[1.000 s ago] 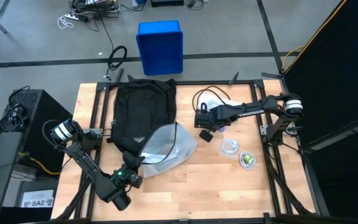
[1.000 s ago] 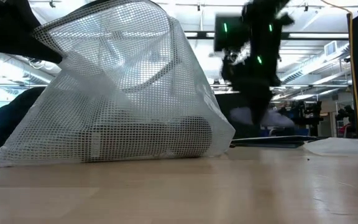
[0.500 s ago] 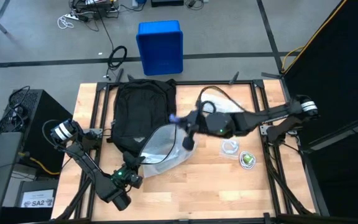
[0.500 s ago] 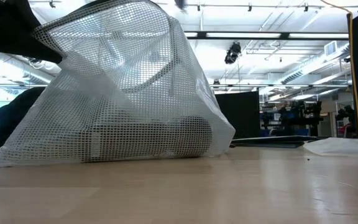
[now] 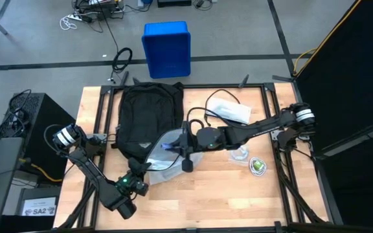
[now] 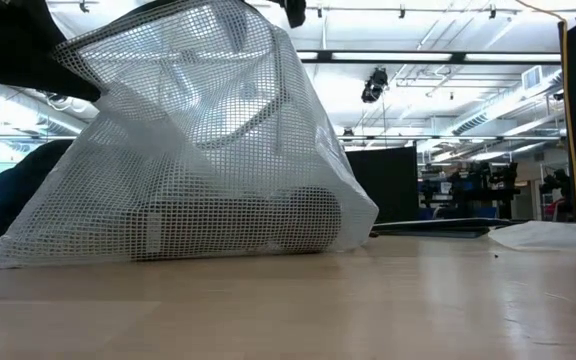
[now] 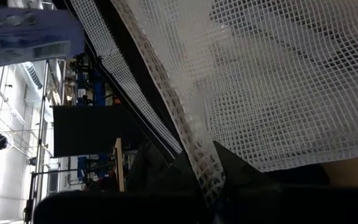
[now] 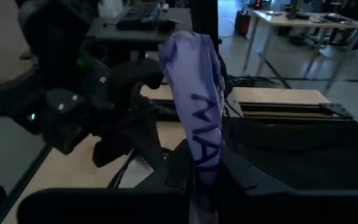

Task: Unpack backpack
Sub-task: Put the chocolate bar into the zip bag, then put the charger adapter into the zip bag

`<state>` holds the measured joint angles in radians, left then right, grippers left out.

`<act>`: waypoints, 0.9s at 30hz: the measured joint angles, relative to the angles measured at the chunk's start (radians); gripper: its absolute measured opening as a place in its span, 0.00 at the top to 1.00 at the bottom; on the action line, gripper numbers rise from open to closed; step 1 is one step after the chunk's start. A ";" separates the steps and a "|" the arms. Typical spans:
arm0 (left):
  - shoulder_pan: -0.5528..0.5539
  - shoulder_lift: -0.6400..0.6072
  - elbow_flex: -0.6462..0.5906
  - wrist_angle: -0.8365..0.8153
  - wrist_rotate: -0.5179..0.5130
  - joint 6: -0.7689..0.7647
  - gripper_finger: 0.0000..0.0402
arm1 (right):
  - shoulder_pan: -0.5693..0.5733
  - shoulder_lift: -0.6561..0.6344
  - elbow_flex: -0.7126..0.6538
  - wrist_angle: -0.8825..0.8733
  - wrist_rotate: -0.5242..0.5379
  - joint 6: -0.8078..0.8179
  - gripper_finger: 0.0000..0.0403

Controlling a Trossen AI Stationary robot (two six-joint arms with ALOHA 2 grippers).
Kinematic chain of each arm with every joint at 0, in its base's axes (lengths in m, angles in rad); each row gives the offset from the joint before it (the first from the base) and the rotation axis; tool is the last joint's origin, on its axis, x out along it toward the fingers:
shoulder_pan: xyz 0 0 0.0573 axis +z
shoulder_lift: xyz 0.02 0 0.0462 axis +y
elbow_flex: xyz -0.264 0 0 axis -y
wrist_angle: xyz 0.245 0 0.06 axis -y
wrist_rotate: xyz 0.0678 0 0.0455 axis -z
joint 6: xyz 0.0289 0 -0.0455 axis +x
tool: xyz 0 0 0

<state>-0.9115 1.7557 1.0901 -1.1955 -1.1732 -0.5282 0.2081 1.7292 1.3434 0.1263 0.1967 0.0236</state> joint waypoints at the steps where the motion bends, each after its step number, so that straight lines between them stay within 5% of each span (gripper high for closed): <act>1: 0.000 0.000 0.000 0.000 0.000 0.000 1.00 | 0.002 -0.003 0.000 -0.004 -0.005 -0.002 0.91; 11: 0.000 0.000 0.000 0.001 0.000 0.000 1.00 | 0.021 -0.023 0.001 -0.083 0.015 -0.027 0.50; 16: 0.000 0.000 0.000 0.000 0.000 0.000 1.00 | 0.085 -0.123 0.003 -0.331 0.179 0.033 0.39; 20: 0.000 0.000 0.000 0.000 0.001 0.000 1.00 | 0.149 -0.212 0.002 -0.643 0.340 0.246 0.38; 27: 0.000 0.000 0.000 0.001 0.001 0.000 1.00 | 0.206 -0.294 -0.008 -1.174 0.325 0.814 0.45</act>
<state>-0.9115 1.7557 1.0901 -1.1947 -1.1725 -0.5285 0.4140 1.4355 1.3352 -1.0482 0.5218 0.8380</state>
